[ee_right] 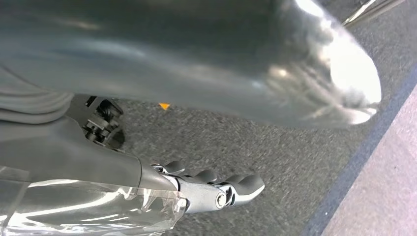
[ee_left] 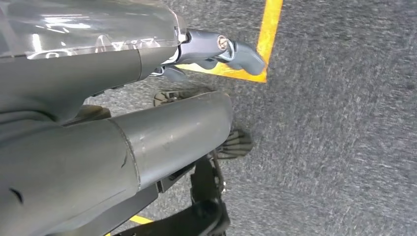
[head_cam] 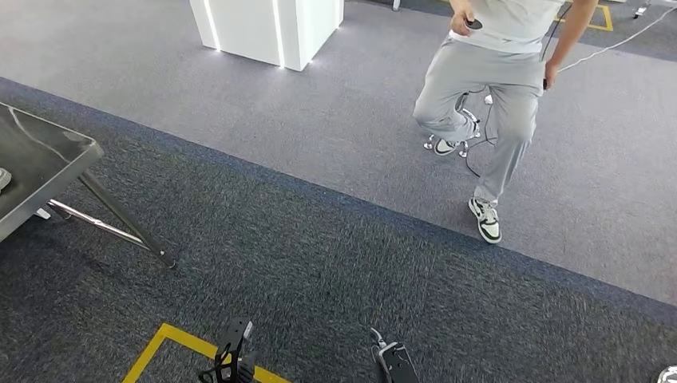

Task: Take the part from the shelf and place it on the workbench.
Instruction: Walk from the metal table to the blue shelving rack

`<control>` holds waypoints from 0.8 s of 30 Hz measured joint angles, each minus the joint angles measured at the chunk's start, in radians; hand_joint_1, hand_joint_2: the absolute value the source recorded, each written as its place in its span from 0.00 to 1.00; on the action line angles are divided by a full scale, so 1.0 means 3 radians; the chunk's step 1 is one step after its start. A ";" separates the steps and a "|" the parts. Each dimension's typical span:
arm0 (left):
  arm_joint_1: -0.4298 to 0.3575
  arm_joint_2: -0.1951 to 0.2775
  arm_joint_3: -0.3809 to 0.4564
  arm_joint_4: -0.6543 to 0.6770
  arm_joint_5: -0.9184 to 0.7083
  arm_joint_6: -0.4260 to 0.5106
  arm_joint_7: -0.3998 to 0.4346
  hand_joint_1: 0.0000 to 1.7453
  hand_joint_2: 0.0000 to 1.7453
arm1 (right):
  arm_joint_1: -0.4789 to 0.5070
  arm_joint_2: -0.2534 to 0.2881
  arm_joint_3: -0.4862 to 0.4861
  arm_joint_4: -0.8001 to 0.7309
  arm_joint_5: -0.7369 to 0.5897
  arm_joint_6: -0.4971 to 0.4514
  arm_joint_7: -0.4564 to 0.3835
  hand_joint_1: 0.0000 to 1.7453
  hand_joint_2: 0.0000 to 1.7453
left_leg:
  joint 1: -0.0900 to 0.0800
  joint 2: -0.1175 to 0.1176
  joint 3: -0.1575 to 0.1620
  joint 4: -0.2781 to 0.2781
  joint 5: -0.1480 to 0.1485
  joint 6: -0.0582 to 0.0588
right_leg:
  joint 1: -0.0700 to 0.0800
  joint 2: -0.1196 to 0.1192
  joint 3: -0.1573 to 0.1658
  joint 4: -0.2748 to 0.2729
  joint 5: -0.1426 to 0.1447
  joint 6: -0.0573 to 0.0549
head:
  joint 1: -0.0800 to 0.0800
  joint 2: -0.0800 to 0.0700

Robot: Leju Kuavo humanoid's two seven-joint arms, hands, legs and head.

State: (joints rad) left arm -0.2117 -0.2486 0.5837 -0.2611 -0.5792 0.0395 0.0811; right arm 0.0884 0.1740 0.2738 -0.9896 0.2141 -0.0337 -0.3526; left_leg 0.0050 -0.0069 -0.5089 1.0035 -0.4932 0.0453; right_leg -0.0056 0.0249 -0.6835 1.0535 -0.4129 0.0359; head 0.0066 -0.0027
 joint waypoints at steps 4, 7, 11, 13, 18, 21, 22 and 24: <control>-0.0001 0.0007 -0.0001 0.0002 -0.0012 -0.0005 -0.0001 0.00 0.00 | 0.0001 -0.0009 0.0000 0.0000 -0.0003 0.0001 0.0000 0.00 0.00 | -0.0014 0.0069 -0.0217 0.0003 0.0181 0.0027 | -0.0023 -0.0048 -0.0153 0.0753 -0.0528 0.0043 | 0.0021 0.0000; 0.0000 0.0016 -0.0009 0.0003 -0.0038 -0.0021 0.0000 0.00 0.00 | 0.0002 -0.0017 0.0000 -0.0001 -0.0009 0.0008 0.0000 0.00 0.00 | -0.0027 0.0113 -0.0383 0.0008 0.0295 0.0008 | -0.0022 -0.0078 0.0147 0.0611 -0.0330 0.0026 | 0.0021 0.0000; 0.0003 0.0019 -0.0033 0.0007 -0.0062 -0.0032 0.0021 0.00 0.00 | -0.0018 -0.0027 0.0008 -0.0022 -0.0026 0.0031 -0.0007 0.00 0.00 | -0.0034 0.0159 -0.0460 0.0026 0.0401 -0.0054 | 0.0037 -0.0186 0.0843 -0.0256 -0.0457 -0.0064 | 0.0019 0.0000; 0.0004 0.0020 -0.0036 0.0009 -0.0062 -0.0025 0.0026 0.00 0.00 | -0.0012 -0.0030 0.0020 -0.0028 -0.0040 0.0041 -0.0014 0.00 0.00 | -0.0017 0.0178 -0.0471 0.0031 0.0435 -0.0098 | 0.0043 -0.0172 0.0838 -0.0321 -0.0424 -0.0102 | 0.0023 0.0000; 0.0028 0.0025 -0.0037 0.0014 -0.0059 -0.0001 0.0000 0.00 0.00 | 0.0009 -0.0037 0.0048 -0.0039 -0.0047 0.0040 -0.0019 0.00 0.00 | 0.0002 0.0056 -0.0746 0.0806 -0.0108 -0.0165 | 0.0035 -0.0115 0.0682 -0.0312 -0.0276 -0.0183 | 0.0012 0.0000; 0.0040 0.0031 -0.0037 0.0019 -0.0060 -0.0008 -0.0001 0.00 0.00 | 0.0024 -0.0044 0.0054 -0.0039 -0.0047 0.0040 -0.0018 0.00 0.00 | 0.0011 0.0050 -0.0615 0.0814 -0.0059 -0.0180 | 0.0031 -0.0075 0.0582 -0.0250 -0.0242 -0.0166 | 0.0011 0.0000; 0.0039 0.0033 -0.0037 0.0020 -0.0061 -0.0013 -0.0001 0.00 0.00 | 0.0026 -0.0045 0.0055 -0.0039 -0.0047 0.0040 -0.0018 0.00 0.00 | 0.0018 0.0041 -0.0455 0.0574 0.0008 -0.0180 | 0.0028 -0.0062 0.0556 -0.0223 -0.0239 -0.0157 | 0.0010 0.0000; 0.0036 0.0035 -0.0037 0.0021 -0.0064 -0.0028 -0.0001 0.00 0.00 | 0.0022 -0.0048 0.0056 -0.0039 -0.0047 0.0040 -0.0014 0.00 0.00 | 0.0017 0.0007 -0.0204 0.0199 0.0089 -0.0159 | 0.0028 -0.0038 0.0513 -0.0178 -0.0238 -0.0130 | 0.0010 0.0000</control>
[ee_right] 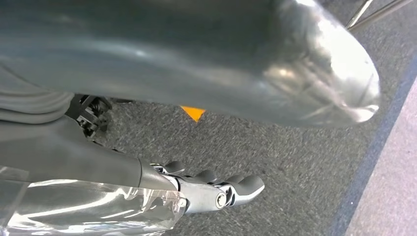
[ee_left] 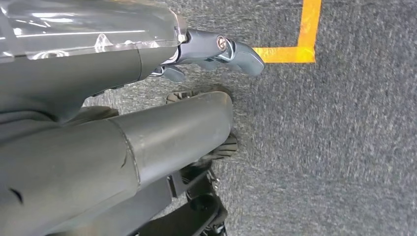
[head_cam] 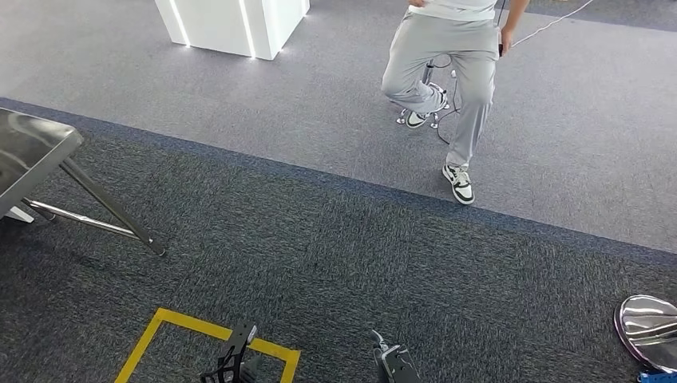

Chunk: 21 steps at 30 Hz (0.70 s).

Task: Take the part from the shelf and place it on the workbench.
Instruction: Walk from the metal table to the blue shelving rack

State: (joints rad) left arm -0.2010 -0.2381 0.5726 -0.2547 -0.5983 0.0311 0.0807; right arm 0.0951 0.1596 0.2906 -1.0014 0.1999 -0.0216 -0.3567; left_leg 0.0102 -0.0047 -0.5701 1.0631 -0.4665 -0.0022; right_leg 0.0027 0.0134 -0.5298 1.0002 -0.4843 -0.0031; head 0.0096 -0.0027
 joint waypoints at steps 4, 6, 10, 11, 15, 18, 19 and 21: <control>-0.0006 0.0004 -0.0001 0.0004 -0.0002 -0.0022 -0.0002 0.00 0.00 | -0.0005 -0.0008 0.0003 0.0000 0.0000 0.0002 0.0008 0.00 0.00 | -0.0001 -0.0007 0.0033 -0.0120 0.0001 0.0082 | 0.0007 0.0019 -0.0038 0.0041 0.0000 0.0071 | 0.0001 0.0000; -0.0011 0.0004 -0.0001 0.0005 -0.0002 -0.0026 -0.0002 0.00 0.00 | -0.0007 -0.0014 0.0003 0.0000 -0.0001 0.0002 0.0010 0.00 0.00 | 0.0009 0.0012 0.0024 -0.0143 0.0026 0.0126 | 0.0002 0.0006 -0.0123 0.0212 -0.0115 0.0104 | 0.0008 0.0000; -0.0011 0.0009 -0.0003 0.0007 -0.0016 -0.0006 -0.0002 0.00 0.00 | -0.0003 -0.0024 0.0003 0.0001 -0.0008 0.0002 0.0022 0.00 0.00 | -0.0006 0.0058 -0.0012 -0.0148 0.0047 0.0156 | -0.0028 -0.0013 -0.0495 0.0959 -0.0440 0.0145 | 0.0018 0.0000; -0.0011 0.0010 -0.0003 0.0008 -0.0025 0.0009 -0.0002 0.00 0.00 | 0.0000 -0.0028 0.0003 0.0001 -0.0011 0.0002 0.0025 0.00 0.00 | -0.0008 0.0067 -0.0014 -0.0147 0.0050 0.0155 | -0.0032 -0.0018 -0.0494 0.0951 -0.0392 0.0146 | 0.0019 0.0000; -0.0022 0.0011 -0.0019 0.0011 -0.0076 0.0039 0.0005 0.00 0.00 | -0.0005 -0.0033 0.0003 -0.0001 -0.0020 0.0002 0.0037 0.00 0.00 | -0.0018 0.0095 -0.0001 -0.0144 0.0055 0.0124 | -0.0009 -0.0106 -0.0090 0.0135 0.0013 0.0096 | 0.0018 0.0000; -0.0028 0.0010 -0.0028 0.0015 -0.0096 0.0035 0.0019 0.00 0.00 | -0.0004 -0.0035 0.0003 -0.0008 -0.0021 0.0000 0.0048 0.00 0.00 | -0.0023 0.0121 -0.0003 -0.0153 0.0065 0.0069 | 0.0012 -0.0102 -0.0057 0.0002 0.0047 0.0054 | 0.0016 0.0000; -0.0029 0.0010 -0.0030 0.0016 -0.0099 0.0034 0.0021 0.00 0.00 | -0.0002 -0.0035 0.0003 -0.0011 -0.0022 0.0000 0.0051 0.00 0.00 | -0.0020 0.0120 -0.0007 -0.0143 0.0054 0.0050 | 0.0005 -0.0090 -0.0054 -0.0017 0.0061 0.0038 | 0.0015 0.0000; -0.0030 0.0010 -0.0032 0.0018 -0.0100 0.0034 0.0023 0.00 0.00 | -0.0004 -0.0035 0.0003 -0.0016 -0.0024 0.0000 0.0053 0.00 0.00 | -0.0017 0.0088 -0.0077 0.0018 -0.0064 0.0019 | -0.0013 -0.0070 -0.0045 -0.0058 0.0095 -0.0004 | 0.0010 0.0000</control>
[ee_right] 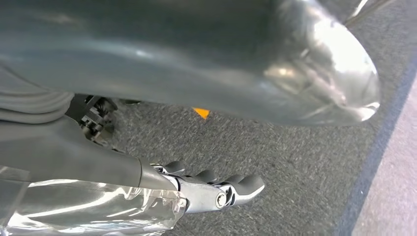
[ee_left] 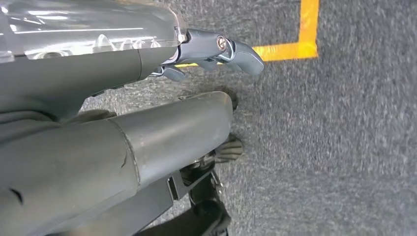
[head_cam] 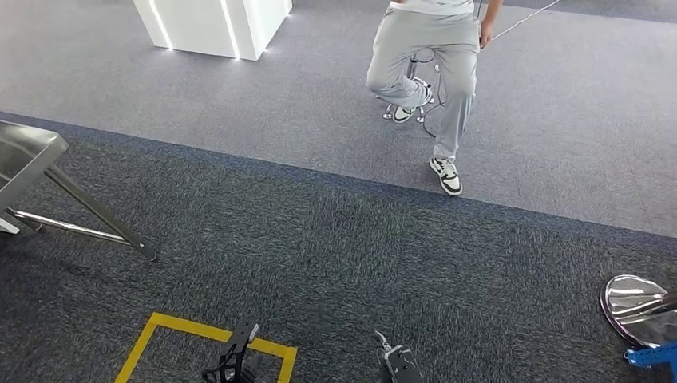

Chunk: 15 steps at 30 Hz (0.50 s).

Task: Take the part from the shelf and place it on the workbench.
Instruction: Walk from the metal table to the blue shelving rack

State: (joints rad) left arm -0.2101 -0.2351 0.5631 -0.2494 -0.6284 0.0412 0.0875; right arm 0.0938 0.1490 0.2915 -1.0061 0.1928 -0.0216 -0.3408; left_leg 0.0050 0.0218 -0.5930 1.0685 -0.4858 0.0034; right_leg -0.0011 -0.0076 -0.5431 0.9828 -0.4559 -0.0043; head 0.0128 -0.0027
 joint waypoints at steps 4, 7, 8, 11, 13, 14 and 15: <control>0.0008 0.0004 0.0000 0.0007 -0.0007 -0.0001 0.0005 0.00 0.00 | 0.0005 -0.0001 0.0006 -0.0002 -0.0003 0.0000 0.0003 0.00 0.00 | 0.0008 -0.0043 -0.0329 0.0741 -0.0332 -0.0033 | 0.0001 0.0043 -0.0015 0.0005 0.0012 -0.0023 | -0.0008 0.0000; 0.0009 0.0008 -0.0005 0.0014 -0.0016 -0.0005 0.0007 0.00 0.00 | 0.0009 -0.0002 0.0014 -0.0002 -0.0005 0.0000 0.0006 0.00 0.00 | 0.0026 -0.0051 -0.0141 0.0374 -0.0070 -0.0040 | -0.0006 0.0097 -0.0021 0.0047 -0.0007 -0.0004 | -0.0009 0.0000; 0.0006 0.0009 -0.0007 0.0016 -0.0021 -0.0007 0.0007 0.00 0.00 | 0.0008 -0.0002 0.0016 -0.0002 -0.0006 0.0000 0.0007 0.00 0.00 | 0.0029 -0.0068 -0.0033 0.0156 0.0007 -0.0038 | -0.0004 0.0112 -0.0027 0.0070 -0.0019 0.0011 | -0.0010 0.0000; -0.0001 0.0009 -0.0012 0.0020 -0.0030 -0.0016 0.0010 0.00 0.00 | 0.0008 -0.0003 0.0019 -0.0003 -0.0009 -0.0001 0.0011 0.00 0.00 | 0.0021 -0.0107 0.0087 -0.0107 0.0054 0.0003 | 0.0004 0.0141 -0.0063 0.0112 -0.0032 0.0063 | -0.0014 0.0000; -0.0002 0.0008 -0.0013 0.0021 -0.0031 -0.0020 0.0014 0.00 0.00 | 0.0014 -0.0006 0.0019 -0.0005 -0.0016 -0.0002 0.0015 0.00 0.00 | 0.0020 -0.0094 0.0083 -0.0122 0.0075 0.0047 | -0.0005 0.0144 -0.0071 0.0119 -0.0035 0.0096 | -0.0014 0.0000; -0.0006 0.0008 -0.0013 0.0021 -0.0031 -0.0020 0.0016 0.00 0.00 | 0.0015 -0.0008 0.0019 -0.0007 -0.0022 -0.0002 0.0016 0.00 0.00 | 0.0023 -0.0086 0.0084 -0.0133 0.0085 0.0071 | -0.0008 0.0129 -0.0090 0.0161 -0.0068 0.0113 | -0.0008 0.0000; -0.0010 0.0007 -0.0014 0.0021 -0.0033 -0.0021 0.0018 0.00 0.00 | 0.0015 -0.0010 0.0019 -0.0009 -0.0027 -0.0002 0.0018 0.00 0.00 | 0.0028 -0.0077 0.0084 -0.0144 0.0095 0.0091 | -0.0011 0.0109 -0.0138 0.0267 -0.0138 0.0129 | 0.0000 0.0000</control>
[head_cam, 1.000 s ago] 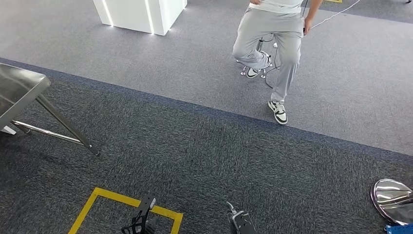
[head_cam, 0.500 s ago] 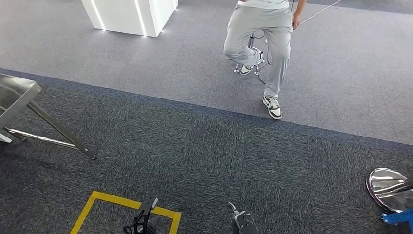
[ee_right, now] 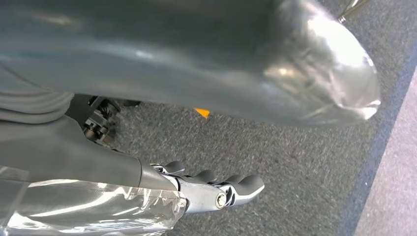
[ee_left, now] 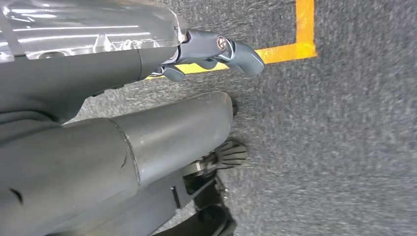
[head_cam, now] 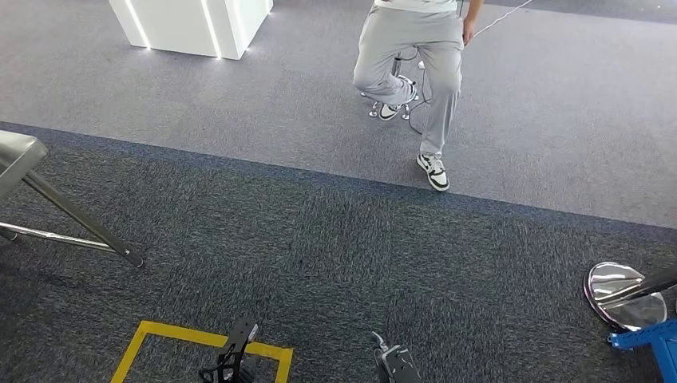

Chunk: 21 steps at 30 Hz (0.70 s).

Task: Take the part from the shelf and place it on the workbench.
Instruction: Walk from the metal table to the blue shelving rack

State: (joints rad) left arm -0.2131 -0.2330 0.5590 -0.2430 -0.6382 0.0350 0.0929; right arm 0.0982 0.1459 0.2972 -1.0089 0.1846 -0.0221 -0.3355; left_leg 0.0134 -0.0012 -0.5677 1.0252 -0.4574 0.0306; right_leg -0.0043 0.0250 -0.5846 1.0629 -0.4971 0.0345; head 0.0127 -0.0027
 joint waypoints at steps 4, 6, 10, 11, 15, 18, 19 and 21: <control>0.0002 0.0001 0.0000 0.0001 -0.0016 -0.0007 0.0016 0.00 0.00 | 0.0013 -0.0012 0.0000 -0.0002 -0.0008 0.0000 0.0004 0.00 0.00 | -0.0012 0.0046 -0.0013 -0.0007 0.0006 0.0027 | -0.0010 -0.0052 -0.0372 0.0740 -0.0316 0.0036 | 0.0016 0.0000; 0.0003 0.0001 -0.0002 0.0003 -0.0028 -0.0009 0.0016 0.00 0.00 | 0.0025 -0.0024 0.0000 -0.0002 -0.0011 0.0000 0.0004 0.00 0.00 | -0.0017 0.0066 -0.0009 -0.0006 0.0005 0.0026 | -0.0008 -0.0061 -0.0336 0.0641 -0.0183 0.0025 | 0.0016 0.0000; -0.0007 -0.0004 -0.0004 0.0004 -0.0016 -0.0013 -0.0033 0.00 0.00 | 0.0024 -0.0039 0.0000 -0.0001 -0.0017 0.0000 -0.0003 0.00 0.00 | -0.0032 0.0097 0.0006 -0.0004 -0.0004 -0.0006 | 0.0038 -0.0145 0.0036 -0.0137 0.0140 -0.0052 | 0.0016 0.0000; -0.0008 -0.0006 -0.0004 0.0004 -0.0009 -0.0014 -0.0048 0.00 0.00 | 0.0026 -0.0041 0.0000 -0.0001 -0.0017 0.0000 -0.0006 0.00 0.00 | -0.0034 0.0107 0.0007 -0.0007 -0.0003 -0.0024 | 0.0050 -0.0146 0.0043 -0.0170 0.0135 -0.0066 | 0.0015 0.0000; -0.0013 -0.0012 -0.0003 0.0004 0.0001 -0.0014 -0.0073 0.00 0.00 | 0.0036 -0.0044 0.0000 -0.0001 -0.0017 -0.0001 -0.0013 0.00 0.00 | -0.0028 0.0088 -0.0040 0.0124 -0.0115 -0.0092 | 0.0023 -0.0095 0.0063 -0.0241 0.0187 -0.0139 | 0.0012 0.0000; -0.0007 -0.0011 -0.0003 0.0005 0.0001 -0.0012 -0.0074 0.00 0.00 | 0.0039 -0.0044 0.0000 0.0003 -0.0017 0.0000 -0.0015 0.00 0.00 | -0.0023 0.0037 -0.0319 0.0743 -0.0431 -0.0119 | 0.0023 -0.0065 0.0057 -0.0245 0.0198 -0.0166 | -0.0002 0.0000; -0.0004 -0.0010 -0.0003 0.0006 0.0001 -0.0010 -0.0074 0.00 0.00 | 0.0043 -0.0044 0.0000 0.0005 -0.0017 0.0000 -0.0015 0.00 0.00 | -0.0021 0.0034 -0.0392 0.0897 -0.0470 -0.0125 | 0.0025 -0.0051 0.0052 -0.0238 0.0197 -0.0167 | -0.0003 0.0000; -0.0002 -0.0010 -0.0003 0.0008 0.0001 -0.0003 -0.0074 0.00 0.00 | 0.0046 -0.0045 0.0000 0.0011 -0.0017 0.0000 -0.0015 0.00 0.00 | -0.0016 0.0032 -0.0350 0.0803 -0.0344 -0.0129 | 0.0026 -0.0015 0.0044 -0.0216 0.0192 -0.0161 | -0.0003 0.0000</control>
State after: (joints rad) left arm -0.2136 -0.2358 0.5581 -0.2406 -0.6378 0.0340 0.0706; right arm 0.1119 0.1324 0.2972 -1.0056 0.1797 -0.0221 -0.3399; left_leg 0.0087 0.0084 -0.6728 1.2661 -0.5605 -0.0081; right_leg 0.0033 0.0206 -0.5715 0.9982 -0.4396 -0.0138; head 0.0116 -0.0027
